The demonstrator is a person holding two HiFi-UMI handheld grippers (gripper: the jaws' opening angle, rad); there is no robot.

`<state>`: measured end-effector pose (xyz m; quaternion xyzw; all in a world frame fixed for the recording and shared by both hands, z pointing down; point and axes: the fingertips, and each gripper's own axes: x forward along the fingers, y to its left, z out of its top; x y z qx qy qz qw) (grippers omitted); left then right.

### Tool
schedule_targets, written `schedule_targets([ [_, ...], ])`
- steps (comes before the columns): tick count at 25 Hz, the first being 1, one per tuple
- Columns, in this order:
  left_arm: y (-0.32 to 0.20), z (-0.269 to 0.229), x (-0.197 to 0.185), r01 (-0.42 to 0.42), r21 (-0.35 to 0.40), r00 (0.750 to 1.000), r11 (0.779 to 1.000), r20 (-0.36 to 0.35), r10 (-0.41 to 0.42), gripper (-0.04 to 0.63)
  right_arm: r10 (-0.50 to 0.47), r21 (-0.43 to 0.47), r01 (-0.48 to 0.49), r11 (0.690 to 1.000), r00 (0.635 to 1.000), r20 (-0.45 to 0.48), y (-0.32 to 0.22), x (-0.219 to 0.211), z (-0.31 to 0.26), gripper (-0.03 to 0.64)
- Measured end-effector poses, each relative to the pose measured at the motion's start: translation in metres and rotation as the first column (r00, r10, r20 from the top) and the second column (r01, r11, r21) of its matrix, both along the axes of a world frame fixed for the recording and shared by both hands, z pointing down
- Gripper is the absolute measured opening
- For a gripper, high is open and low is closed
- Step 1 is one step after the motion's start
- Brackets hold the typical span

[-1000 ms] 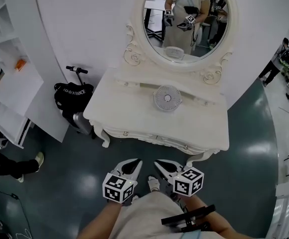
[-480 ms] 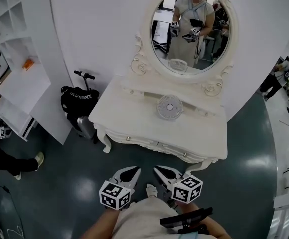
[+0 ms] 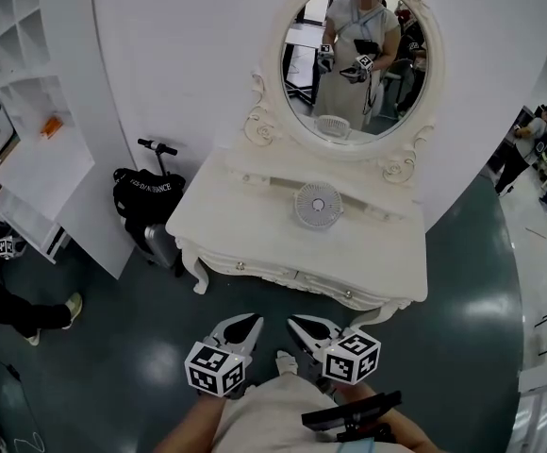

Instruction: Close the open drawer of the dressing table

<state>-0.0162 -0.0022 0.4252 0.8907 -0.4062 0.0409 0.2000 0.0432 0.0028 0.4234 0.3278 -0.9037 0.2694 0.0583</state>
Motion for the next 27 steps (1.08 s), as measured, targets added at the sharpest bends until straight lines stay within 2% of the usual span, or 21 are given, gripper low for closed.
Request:
schedule_targets([
  [27,-0.0036,0.004,0.0024,-0.012,-0.035,1.0,0.999,-0.028,0.011,0.018,-0.002,-0.019,0.002,1.0,1.0,-0.011,-0.0044,0.0016,0.0016,0.015],
])
